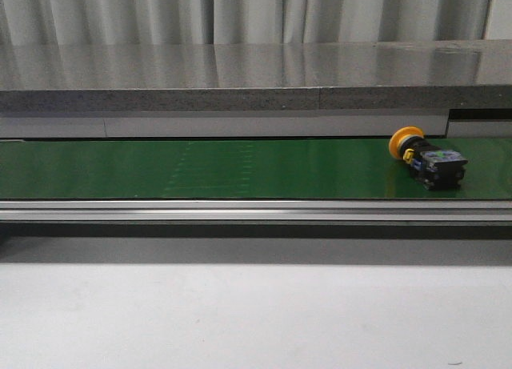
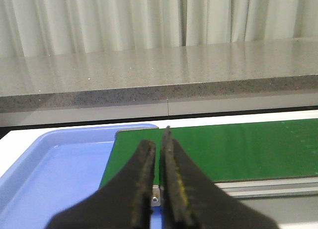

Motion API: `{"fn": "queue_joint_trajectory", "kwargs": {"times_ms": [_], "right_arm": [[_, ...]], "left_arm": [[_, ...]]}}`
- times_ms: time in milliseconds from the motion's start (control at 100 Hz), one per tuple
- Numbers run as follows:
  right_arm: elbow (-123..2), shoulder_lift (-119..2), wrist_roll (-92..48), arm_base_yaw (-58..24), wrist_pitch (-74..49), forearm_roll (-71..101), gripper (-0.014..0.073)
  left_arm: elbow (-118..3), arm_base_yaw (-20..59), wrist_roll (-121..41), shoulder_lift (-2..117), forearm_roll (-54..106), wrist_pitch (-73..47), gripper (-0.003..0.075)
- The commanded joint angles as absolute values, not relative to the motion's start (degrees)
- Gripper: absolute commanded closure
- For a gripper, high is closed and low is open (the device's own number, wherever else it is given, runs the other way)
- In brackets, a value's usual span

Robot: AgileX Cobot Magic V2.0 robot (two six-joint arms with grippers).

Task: Move button from right to left
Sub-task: 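Let the belt carry the button toward the left arm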

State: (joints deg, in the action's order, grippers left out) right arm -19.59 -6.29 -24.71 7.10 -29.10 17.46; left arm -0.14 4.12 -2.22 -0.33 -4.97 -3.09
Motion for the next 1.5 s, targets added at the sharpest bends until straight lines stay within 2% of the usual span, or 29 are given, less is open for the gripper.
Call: {"fn": "queue_joint_trajectory", "kwargs": {"times_ms": [0,860,1110,1300,1490], "right_arm": [[-21.0,-6.9,-25.2,7.0,-25.3,18.3,0.0653],[-21.0,-6.9,-25.2,6.5,-25.3,18.3,0.0653],[-21.0,-6.9,-25.2,6.5,-25.3,18.3,0.0653],[-21.0,-6.9,-25.2,6.5,-25.3,18.3,0.0653],[-21.0,-6.9,-25.2,6.5,-25.3,18.3,0.0653]], "left_arm": [[2.2,4.5,-1.6,-2.3,-4.8,1.5,0.0715],[2.2,4.5,-1.6,-2.3,-4.8,2.2,0.0715],[1.9,4.5,-1.6,-2.3,-4.0,7.3,0.0715],[-1.9,4.5,-1.6,-1.1,1.6,-0.7,0.0715],[-10.5,4.5,-1.6,6.4,4.2,-8.6,0.0715]]}}
